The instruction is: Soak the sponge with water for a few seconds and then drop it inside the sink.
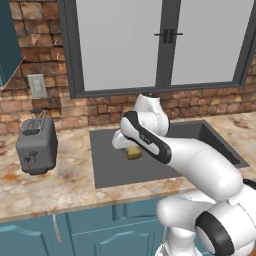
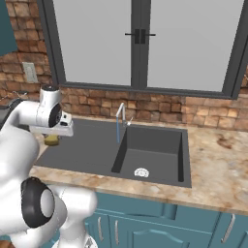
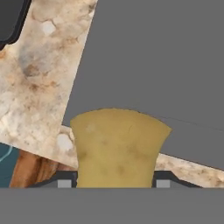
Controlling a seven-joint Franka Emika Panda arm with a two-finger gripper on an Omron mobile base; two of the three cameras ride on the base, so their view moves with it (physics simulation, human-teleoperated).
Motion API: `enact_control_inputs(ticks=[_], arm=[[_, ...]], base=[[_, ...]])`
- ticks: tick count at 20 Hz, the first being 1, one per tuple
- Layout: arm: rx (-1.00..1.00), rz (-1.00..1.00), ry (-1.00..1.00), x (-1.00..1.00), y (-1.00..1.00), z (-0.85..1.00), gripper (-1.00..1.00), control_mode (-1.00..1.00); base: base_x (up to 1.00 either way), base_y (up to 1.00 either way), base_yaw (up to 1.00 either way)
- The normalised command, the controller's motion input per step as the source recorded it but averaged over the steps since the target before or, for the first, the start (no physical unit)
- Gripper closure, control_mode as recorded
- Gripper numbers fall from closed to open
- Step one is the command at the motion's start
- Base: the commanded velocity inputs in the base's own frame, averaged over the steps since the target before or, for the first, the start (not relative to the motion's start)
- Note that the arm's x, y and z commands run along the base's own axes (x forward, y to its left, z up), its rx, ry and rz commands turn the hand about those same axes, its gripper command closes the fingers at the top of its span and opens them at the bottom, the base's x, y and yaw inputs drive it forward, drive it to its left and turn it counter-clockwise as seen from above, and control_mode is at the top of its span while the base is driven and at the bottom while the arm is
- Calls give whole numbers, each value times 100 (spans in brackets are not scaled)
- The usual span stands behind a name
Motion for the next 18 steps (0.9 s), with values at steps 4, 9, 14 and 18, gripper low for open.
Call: enact_control_inputs(ticks=[4, 9, 14, 18], arm=[[-1, 19, 0, 5, -50, 0, 100, -100], [0, 19, 0, 4, -56, -1, 100, -100], [0, 18, 0, 10, -68, -6, 100, -100], [0, 16, 0, 8, -50, -6, 100, -100]], base=[[0, 0, 0], [0, 0, 0], [0, 0, 0], [0, 0, 0]])
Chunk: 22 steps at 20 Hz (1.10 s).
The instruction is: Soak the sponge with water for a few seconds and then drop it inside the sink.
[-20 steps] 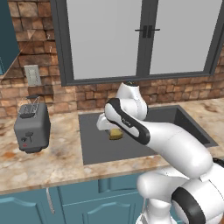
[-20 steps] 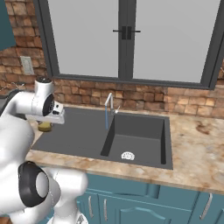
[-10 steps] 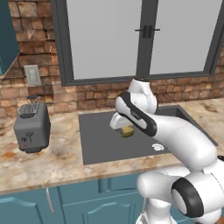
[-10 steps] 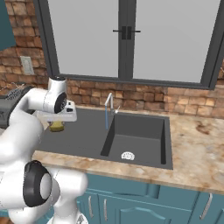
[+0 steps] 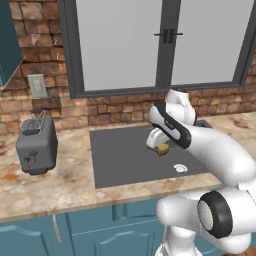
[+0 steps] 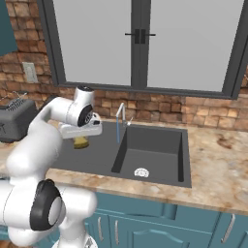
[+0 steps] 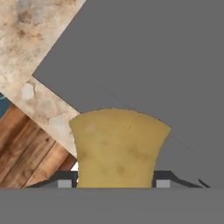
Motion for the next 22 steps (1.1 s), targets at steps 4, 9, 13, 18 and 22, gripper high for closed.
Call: enact_control_inputs(ticks=[4, 9, 13, 18, 22], arm=[[0, 14, 3, 14, -49, -8, 100, -100], [0, 13, 5, 28, -50, -6, 100, -100], [4, 11, 0, 31, -38, -6, 100, -100], [17, 9, -4, 18, -28, 0, 100, -100], [21, 8, -12, 6, -17, 0, 100, -100]], base=[[0, 0, 0], [0, 0, 0], [0, 0, 0], [0, 0, 0], [0, 0, 0]])
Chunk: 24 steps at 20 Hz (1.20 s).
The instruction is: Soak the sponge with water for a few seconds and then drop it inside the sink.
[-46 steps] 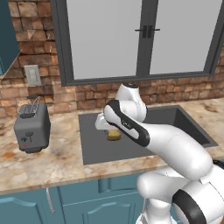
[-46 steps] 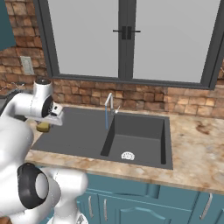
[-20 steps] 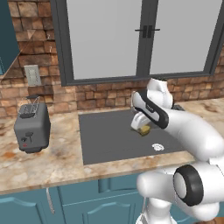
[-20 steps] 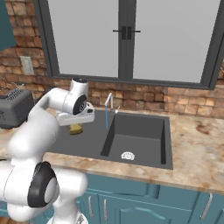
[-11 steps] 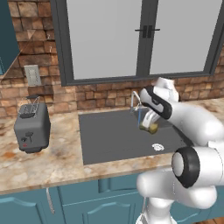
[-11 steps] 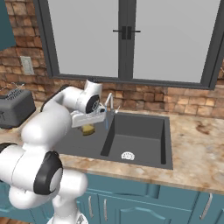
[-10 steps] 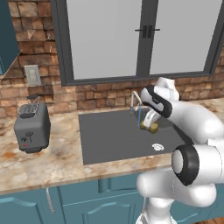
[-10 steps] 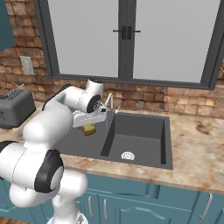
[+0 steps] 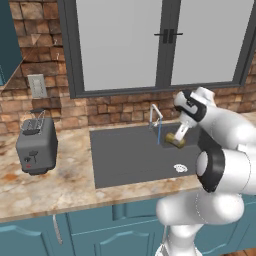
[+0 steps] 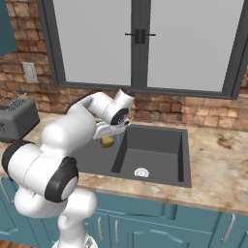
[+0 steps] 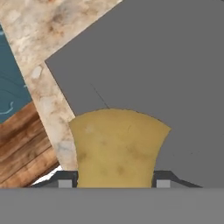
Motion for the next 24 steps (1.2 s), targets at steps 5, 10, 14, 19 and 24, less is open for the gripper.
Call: enact_control_inputs(ticks=[5, 10, 14, 19, 24], arm=[[21, 5, -20, 0, -9, 0, 100, -100], [9, 3, -15, 0, 0, -1, 100, -100], [0, 2, -6, 0, 0, -1, 100, -100], [0, 2, -1, 8, 0, -4, 100, -100], [0, 1, -1, 32, 0, -10, 100, -100]], base=[[0, 0, 0], [0, 0, 0], [0, 0, 0], [0, 0, 0], [0, 0, 0]])
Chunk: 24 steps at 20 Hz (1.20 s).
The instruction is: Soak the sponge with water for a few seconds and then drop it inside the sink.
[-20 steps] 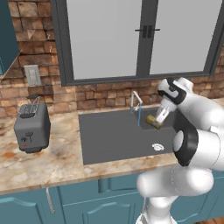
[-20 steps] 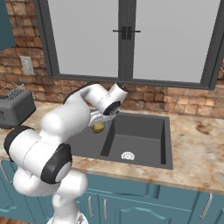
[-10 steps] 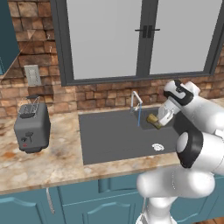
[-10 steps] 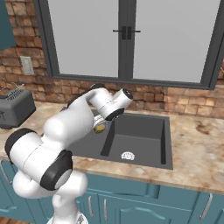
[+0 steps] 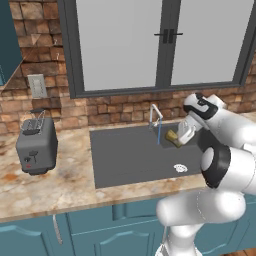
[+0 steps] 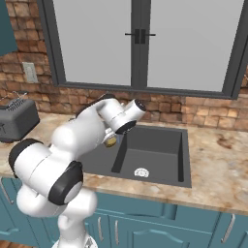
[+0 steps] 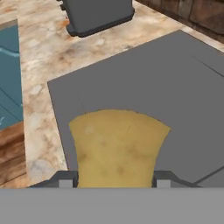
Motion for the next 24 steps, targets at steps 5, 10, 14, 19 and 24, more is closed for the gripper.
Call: enact_control_inputs(ticks=[5, 10, 14, 19, 24], arm=[[0, 1, -2, 48, 0, -20, 100, -100], [3, 2, -6, 25, -2, -13, 100, -100], [2, 2, -5, 15, 0, -17, 100, -100], [2, 3, -6, 29, -2, -23, 100, -100], [0, 2, -5, 31, -1, -20, 100, -100]], base=[[0, 0, 0], [0, 0, 0], [0, 0, 0], [0, 0, 0], [0, 0, 0]])
